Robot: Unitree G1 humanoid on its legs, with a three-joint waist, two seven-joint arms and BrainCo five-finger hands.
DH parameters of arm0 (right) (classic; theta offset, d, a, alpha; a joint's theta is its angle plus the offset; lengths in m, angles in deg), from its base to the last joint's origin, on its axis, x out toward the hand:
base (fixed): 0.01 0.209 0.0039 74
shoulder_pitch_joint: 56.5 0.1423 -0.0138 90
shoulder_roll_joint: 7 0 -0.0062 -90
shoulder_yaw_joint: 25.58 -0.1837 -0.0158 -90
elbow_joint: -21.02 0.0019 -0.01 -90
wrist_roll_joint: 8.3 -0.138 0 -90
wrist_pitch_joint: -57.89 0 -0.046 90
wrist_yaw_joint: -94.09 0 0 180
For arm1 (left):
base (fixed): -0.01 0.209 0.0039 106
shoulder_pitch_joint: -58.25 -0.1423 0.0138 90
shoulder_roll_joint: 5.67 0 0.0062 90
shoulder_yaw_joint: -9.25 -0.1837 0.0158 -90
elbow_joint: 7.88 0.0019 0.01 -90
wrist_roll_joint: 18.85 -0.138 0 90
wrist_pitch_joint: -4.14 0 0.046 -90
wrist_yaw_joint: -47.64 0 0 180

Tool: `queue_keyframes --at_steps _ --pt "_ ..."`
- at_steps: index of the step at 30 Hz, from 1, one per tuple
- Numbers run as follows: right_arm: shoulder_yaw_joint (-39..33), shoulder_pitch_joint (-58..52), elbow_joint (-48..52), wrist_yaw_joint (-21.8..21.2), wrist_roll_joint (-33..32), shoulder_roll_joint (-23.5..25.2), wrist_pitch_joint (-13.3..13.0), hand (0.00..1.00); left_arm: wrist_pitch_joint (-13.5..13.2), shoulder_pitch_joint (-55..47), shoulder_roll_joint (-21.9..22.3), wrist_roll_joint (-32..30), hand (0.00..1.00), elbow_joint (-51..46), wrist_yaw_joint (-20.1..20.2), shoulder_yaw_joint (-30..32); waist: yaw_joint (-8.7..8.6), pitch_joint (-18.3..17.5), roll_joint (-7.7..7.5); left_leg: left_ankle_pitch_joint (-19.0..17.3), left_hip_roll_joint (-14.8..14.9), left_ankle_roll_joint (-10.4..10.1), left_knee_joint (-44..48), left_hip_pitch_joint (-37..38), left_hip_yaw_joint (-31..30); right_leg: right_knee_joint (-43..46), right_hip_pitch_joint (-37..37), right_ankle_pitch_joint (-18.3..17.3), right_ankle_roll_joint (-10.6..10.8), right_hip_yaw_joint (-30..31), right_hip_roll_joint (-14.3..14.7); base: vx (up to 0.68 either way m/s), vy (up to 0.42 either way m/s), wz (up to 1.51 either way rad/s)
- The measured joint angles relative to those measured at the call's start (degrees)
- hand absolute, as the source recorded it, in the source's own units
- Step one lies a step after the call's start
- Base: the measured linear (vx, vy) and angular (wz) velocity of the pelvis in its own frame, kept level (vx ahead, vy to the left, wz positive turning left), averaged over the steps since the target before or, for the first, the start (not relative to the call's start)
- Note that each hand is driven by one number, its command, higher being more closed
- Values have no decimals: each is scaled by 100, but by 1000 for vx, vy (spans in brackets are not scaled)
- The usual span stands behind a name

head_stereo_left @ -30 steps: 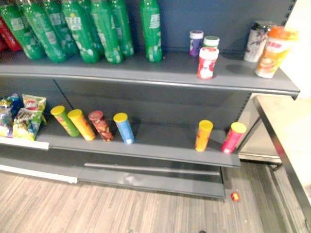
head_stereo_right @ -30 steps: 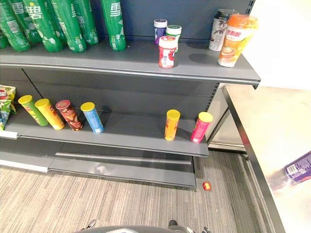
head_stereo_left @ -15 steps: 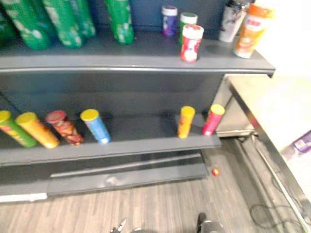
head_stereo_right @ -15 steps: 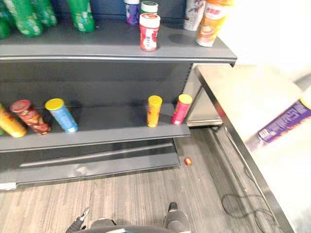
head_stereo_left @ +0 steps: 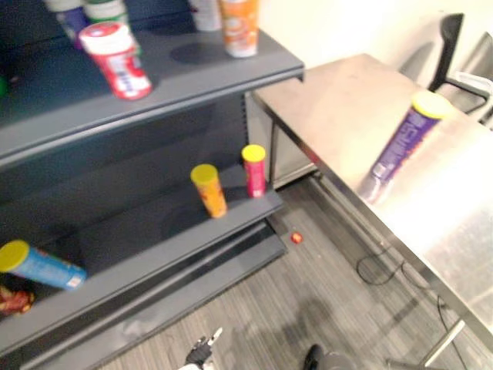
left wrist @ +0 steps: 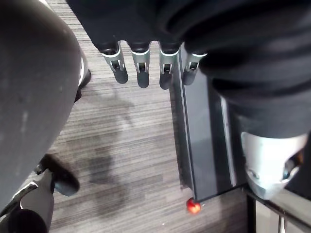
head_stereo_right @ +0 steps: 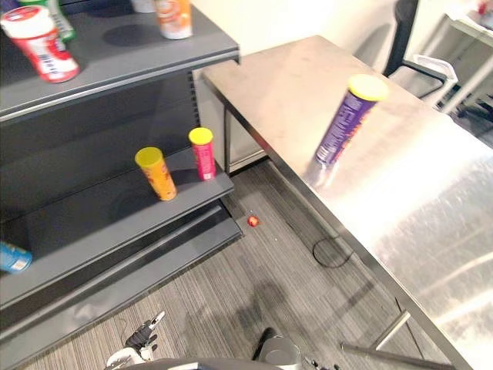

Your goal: Put the gum and the chips on the shelf.

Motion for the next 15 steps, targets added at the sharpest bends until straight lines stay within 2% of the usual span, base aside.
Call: queue_keyframes --at_steps 2,4,7,8,10,11,12,13,14,15 --pt "9 27 -35 -2 -1 -6 5 0 -3 -3 53 37 0 5 -1 6 -6 -1 78 21 59 -8 106 68 139 -32 -24 -1 1 167 90 -65 -66 -51" --pt "1 65 -89 -1 -11 -25 3 0 1 -24 64 36 0 12 -4 15 -109 22 134 21 163 -8 272 88 151 -72 -41 -5 1 284 164 -83 -65 -42" --pt "-38 65 -183 0 -25 -51 -9 0 16 -11 103 30 0 7 -3 34 -188 121 184 25 446 -2 696 231 281 38 -58 -118 -83 485 298 -104 -61 -51" --pt "-62 59 -194 1 -50 -51 -9 0 18 -7 107 29 0 8 -4 66 -227 153 186 40 584 22 957 267 277 158 -84 -264 -105 593 329 -57 -74 -53" --pt "-73 52 -195 -1 -83 -49 -17 0 23 -26 124 30 0 6 -3 85 -301 178 206 155 855 194 1430 275 240 306 -132 -369 -186 788 418 -28 -89 -61" --pt "-74 37 -195 4 -85 -52 -20 0 23 -24 132 36 0 -4 -2 104 -298 191 197 359 1018 475 1789 251 44 320 -124 -405 -244 973 494 1 -124 -85" --pt "-59 16 -200 11 -86 -51 -23 0 2 -35 141 99 0 -16 -4 133 -286 196 187 693 1119 798 2175 98 -549 313 -115 -456 -314 1267 574 2 -129 -93" --pt "-40 6 -199 13 -91 -53 -34 0 -26 -39 121 179 0 -27 -5 142 -270 225 136 881 1127 888 2382 -95 -992 301 -114 -484 -346 1410 583 29 -85 -99" --pt "6 52 -193 16 -104 -63 -40 0 -46 -34 133 259 0 -75 -6 138 -242 242 141 577 952 662 2529 -366 -1810 291 -119 -520 -401 1638 607 58 -24 -105" --pt "-1 107 -199 26 -213 -109 -44 0 -64 -31 145 274 0 -122 -8 107 -255 255 151 72 462 374 2435 -661 -2876 245 -116 -530 -382 1917 600 88 4 -133"
